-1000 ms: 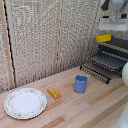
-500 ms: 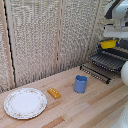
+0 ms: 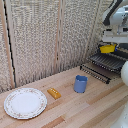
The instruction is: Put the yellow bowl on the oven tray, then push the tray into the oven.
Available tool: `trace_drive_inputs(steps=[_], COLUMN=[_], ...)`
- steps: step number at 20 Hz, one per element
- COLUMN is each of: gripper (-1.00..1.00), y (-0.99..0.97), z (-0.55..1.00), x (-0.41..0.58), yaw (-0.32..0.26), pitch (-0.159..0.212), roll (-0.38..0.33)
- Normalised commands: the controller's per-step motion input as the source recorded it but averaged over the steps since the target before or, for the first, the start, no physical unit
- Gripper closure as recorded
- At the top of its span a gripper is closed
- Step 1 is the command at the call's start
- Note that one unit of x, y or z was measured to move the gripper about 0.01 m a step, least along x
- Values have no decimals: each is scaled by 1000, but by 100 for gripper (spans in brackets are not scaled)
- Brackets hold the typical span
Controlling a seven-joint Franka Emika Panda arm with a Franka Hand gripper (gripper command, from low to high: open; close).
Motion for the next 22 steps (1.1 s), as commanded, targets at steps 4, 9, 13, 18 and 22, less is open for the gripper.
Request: trace_drive_inputs(steps=[4, 9, 13, 18, 22], gripper=[100, 100, 100, -100, -100], y=[-234, -407, -520, -35, -53], z=[-163, -138, -25, 0, -17], x=[91, 162, 82, 5, -45], yaw=[0, -2, -6, -9, -40], pitch=[-4, -16, 0, 0, -6], roll=[0, 0, 12, 1, 8])
